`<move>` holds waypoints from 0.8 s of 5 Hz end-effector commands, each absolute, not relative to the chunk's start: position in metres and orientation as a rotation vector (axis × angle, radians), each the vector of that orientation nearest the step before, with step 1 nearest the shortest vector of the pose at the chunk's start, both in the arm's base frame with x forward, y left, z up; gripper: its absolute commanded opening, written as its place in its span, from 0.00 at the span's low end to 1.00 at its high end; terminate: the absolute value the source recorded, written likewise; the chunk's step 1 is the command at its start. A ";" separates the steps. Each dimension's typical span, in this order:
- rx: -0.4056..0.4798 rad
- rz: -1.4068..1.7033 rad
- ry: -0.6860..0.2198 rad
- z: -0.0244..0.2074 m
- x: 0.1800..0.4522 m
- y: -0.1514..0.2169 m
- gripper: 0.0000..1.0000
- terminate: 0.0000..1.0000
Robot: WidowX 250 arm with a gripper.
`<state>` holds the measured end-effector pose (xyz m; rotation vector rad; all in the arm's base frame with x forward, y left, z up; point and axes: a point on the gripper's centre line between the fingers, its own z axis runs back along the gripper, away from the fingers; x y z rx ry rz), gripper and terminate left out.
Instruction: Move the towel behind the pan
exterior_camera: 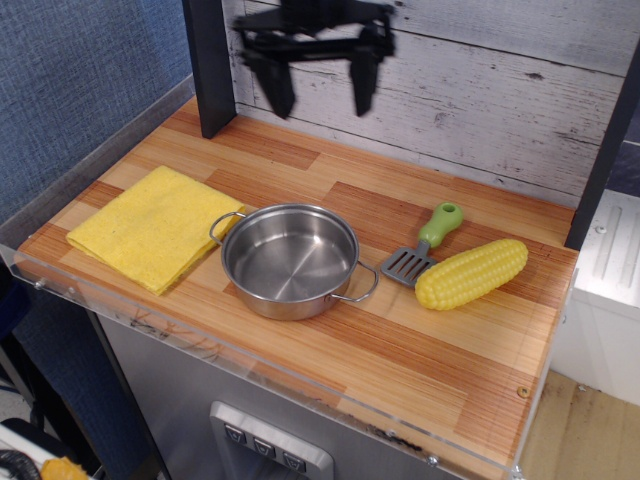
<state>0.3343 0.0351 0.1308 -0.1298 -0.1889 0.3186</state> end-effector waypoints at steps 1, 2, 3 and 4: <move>-0.124 0.472 -0.245 0.146 0.295 0.070 1.00 0.00; -0.100 0.518 -0.218 0.128 0.283 0.090 1.00 0.00; -0.078 0.567 -0.218 0.109 0.281 0.110 1.00 0.00; -0.083 0.596 -0.205 0.088 0.287 0.125 1.00 0.00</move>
